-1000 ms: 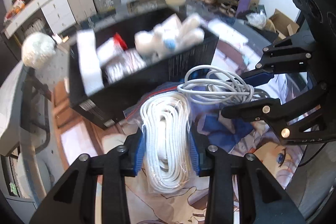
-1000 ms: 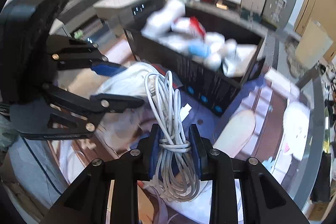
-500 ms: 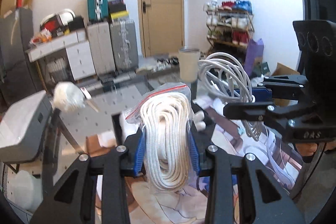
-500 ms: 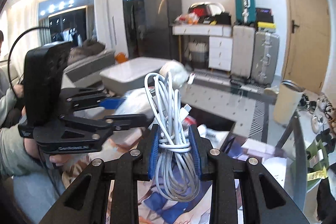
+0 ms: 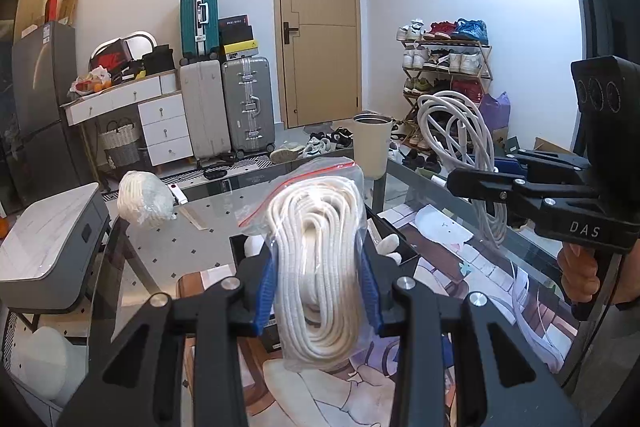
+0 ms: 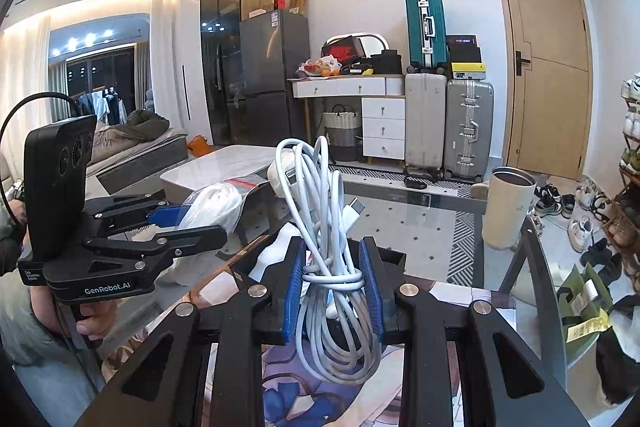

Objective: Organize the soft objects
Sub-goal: 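Lift the bagged rope and white cable and carry both toward the black box, then lower both items into the black box and open both grippers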

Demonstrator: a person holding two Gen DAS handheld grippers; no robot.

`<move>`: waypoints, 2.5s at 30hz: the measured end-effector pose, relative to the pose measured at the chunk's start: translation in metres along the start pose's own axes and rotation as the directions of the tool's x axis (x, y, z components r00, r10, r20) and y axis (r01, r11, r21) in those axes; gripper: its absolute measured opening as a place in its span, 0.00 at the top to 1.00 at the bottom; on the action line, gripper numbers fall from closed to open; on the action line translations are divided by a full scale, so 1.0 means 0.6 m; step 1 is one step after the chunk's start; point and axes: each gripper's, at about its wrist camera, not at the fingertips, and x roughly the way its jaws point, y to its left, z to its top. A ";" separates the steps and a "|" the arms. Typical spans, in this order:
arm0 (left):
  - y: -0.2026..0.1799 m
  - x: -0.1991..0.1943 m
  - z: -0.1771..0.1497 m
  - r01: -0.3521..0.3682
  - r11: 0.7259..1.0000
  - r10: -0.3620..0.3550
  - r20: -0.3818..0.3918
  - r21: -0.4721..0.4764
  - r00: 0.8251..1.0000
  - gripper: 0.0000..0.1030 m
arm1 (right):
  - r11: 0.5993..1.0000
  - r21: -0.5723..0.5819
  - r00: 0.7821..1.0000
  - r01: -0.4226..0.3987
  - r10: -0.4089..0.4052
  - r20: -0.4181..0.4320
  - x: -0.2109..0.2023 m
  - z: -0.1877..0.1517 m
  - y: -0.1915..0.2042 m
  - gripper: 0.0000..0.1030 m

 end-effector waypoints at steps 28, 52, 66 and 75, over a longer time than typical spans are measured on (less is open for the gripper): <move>0.046 0.025 0.055 -0.001 0.995 0.008 0.065 -0.100 0.998 0.65 | 1.000 -0.024 0.999 -0.003 0.004 0.034 0.048 0.054 0.011 0.73; 0.092 0.090 0.045 0.029 0.980 -0.040 -0.052 -0.198 0.998 0.65 | 0.999 0.032 0.993 0.021 -0.017 -0.117 0.120 0.053 -0.005 0.73; 0.056 0.163 0.009 0.047 0.988 -0.087 -0.279 -0.148 0.956 0.65 | 0.998 0.030 0.918 0.062 -0.046 -0.393 0.203 -0.003 -0.014 0.73; 0.029 0.204 -0.030 0.058 0.988 -0.112 -0.395 -0.146 0.912 0.65 | 0.998 0.003 0.859 0.061 -0.051 -0.509 0.242 -0.035 -0.006 0.73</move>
